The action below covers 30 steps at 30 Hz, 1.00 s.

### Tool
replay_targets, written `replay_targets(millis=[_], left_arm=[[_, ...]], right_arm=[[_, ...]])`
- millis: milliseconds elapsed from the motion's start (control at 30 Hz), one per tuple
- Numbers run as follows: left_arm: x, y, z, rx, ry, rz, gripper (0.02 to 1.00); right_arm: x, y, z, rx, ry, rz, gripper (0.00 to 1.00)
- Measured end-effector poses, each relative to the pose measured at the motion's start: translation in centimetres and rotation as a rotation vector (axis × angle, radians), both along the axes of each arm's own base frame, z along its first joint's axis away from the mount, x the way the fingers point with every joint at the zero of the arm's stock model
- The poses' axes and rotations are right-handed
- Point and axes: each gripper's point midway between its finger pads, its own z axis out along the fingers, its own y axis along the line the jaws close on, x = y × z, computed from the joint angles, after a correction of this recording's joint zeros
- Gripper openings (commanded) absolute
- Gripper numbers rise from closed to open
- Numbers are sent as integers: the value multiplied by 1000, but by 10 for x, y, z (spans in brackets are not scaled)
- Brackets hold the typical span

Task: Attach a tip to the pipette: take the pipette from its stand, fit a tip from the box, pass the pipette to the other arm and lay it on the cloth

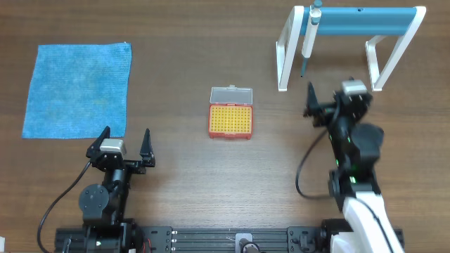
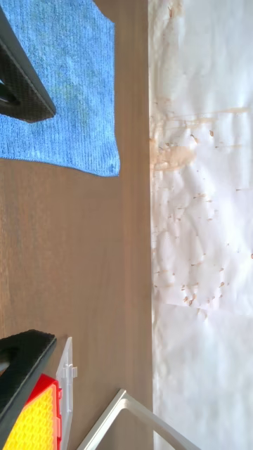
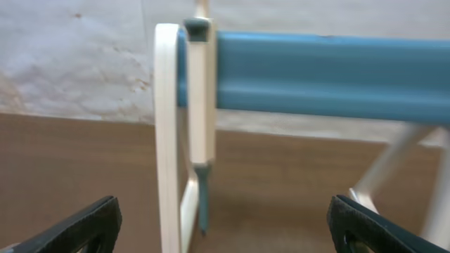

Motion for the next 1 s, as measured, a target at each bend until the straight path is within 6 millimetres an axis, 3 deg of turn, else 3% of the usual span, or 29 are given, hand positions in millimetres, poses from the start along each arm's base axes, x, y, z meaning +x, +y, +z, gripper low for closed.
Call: replay_targets(millis=[167,267,467,800,1000], left_arm=[[0,0,0,0,0,0,954],[0,0,0,0,0,0,952],[0,0,0,0,0,0,952],[0,0,0,0,0,0,952],[0,0,0,0,0,0,954]], right_arm=[[40,13,15,7,-110,34,947],[54,13,6,8,-137,35,950],[64,3,-24,3,-68,-28,950],[93,-3,-28,0,-50,-71,947],[100,-5,-29,0,-49,-75,947]])
